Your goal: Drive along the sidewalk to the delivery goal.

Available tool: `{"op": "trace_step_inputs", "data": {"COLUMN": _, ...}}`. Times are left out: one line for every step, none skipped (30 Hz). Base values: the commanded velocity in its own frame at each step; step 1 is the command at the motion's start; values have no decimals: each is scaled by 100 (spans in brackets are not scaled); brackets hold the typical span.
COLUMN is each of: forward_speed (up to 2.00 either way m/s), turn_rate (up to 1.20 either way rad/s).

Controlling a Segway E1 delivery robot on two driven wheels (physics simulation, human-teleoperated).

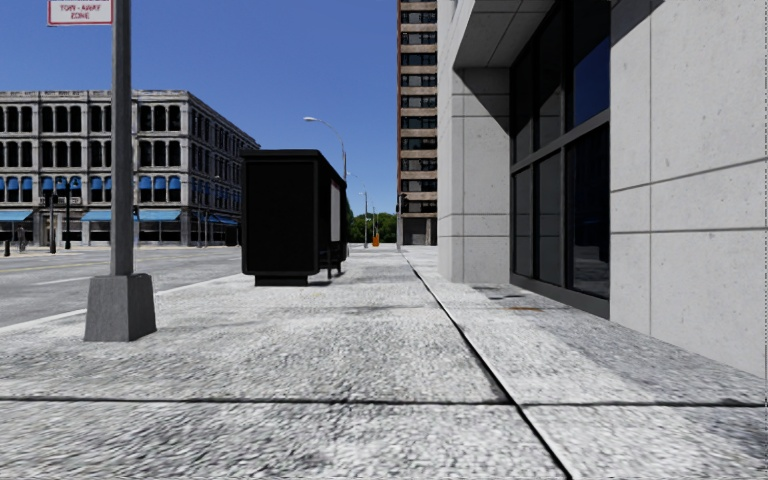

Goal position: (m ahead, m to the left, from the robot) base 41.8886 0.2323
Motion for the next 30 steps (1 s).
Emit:
{"op": "trace_step_inputs", "data": {"forward_speed": 198, "turn_rate": 0}}
{"op": "trace_step_inputs", "data": {"forward_speed": 198, "turn_rate": 0}}
{"op": "trace_step_inputs", "data": {"forward_speed": 198, "turn_rate": 0}}
{"op": "trace_step_inputs", "data": {"forward_speed": 197, "turn_rate": 0}}
{"op": "trace_step_inputs", "data": {"forward_speed": 192, "turn_rate": 0}}
{"op": "trace_step_inputs", "data": {"forward_speed": 190, "turn_rate": 0}}
{"op": "trace_step_inputs", "data": {"forward_speed": 189, "turn_rate": 0}}
{"op": "trace_step_inputs", "data": {"forward_speed": 189, "turn_rate": 0}}
{"op": "trace_step_inputs", "data": {"forward_speed": 189, "turn_rate": 0}}
{"op": "trace_step_inputs", "data": {"forward_speed": 189, "turn_rate": 0}}
{"op": "trace_step_inputs", "data": {"forward_speed": 189, "turn_rate": 0}}
{"op": "trace_step_inputs", "data": {"forward_speed": 189, "turn_rate": 0}}
{"op": "trace_step_inputs", "data": {"forward_speed": 189, "turn_rate": 0}}
{"op": "trace_step_inputs", "data": {"forward_speed": 189, "turn_rate": 0}}
{"op": "trace_step_inputs", "data": {"forward_speed": 189, "turn_rate": 0}}
{"op": "trace_step_inputs", "data": {"forward_speed": 189, "turn_rate": 0}}
{"op": "trace_step_inputs", "data": {"forward_speed": 189, "turn_rate": 0}}
{"op": "trace_step_inputs", "data": {"forward_speed": 189, "turn_rate": 0}}
{"op": "trace_step_inputs", "data": {"forward_speed": 189, "turn_rate": 0}}
{"op": "trace_step_inputs", "data": {"forward_speed": 189, "turn_rate": 0}}
{"op": "trace_step_inputs", "data": {"forward_speed": 189, "turn_rate": 0}}
{"op": "trace_step_inputs", "data": {"forward_speed": 189, "turn_rate": 0}}
{"op": "trace_step_inputs", "data": {"forward_speed": 189, "turn_rate": 0}}
{"op": "trace_step_inputs", "data": {"forward_speed": 189, "turn_rate": 0}}
{"op": "trace_step_inputs", "data": {"forward_speed": 189, "turn_rate": 0}}
{"op": "trace_step_inputs", "data": {"forward_speed": 189, "turn_rate": 0}}
{"op": "trace_step_inputs", "data": {"forward_speed": 189, "turn_rate": 0}}
{"op": "trace_step_inputs", "data": {"forward_speed": 189, "turn_rate": 0}}
{"op": "trace_step_inputs", "data": {"forward_speed": 189, "turn_rate": 0}}
{"op": "trace_step_inputs", "data": {"forward_speed": 189, "turn_rate": 0}}
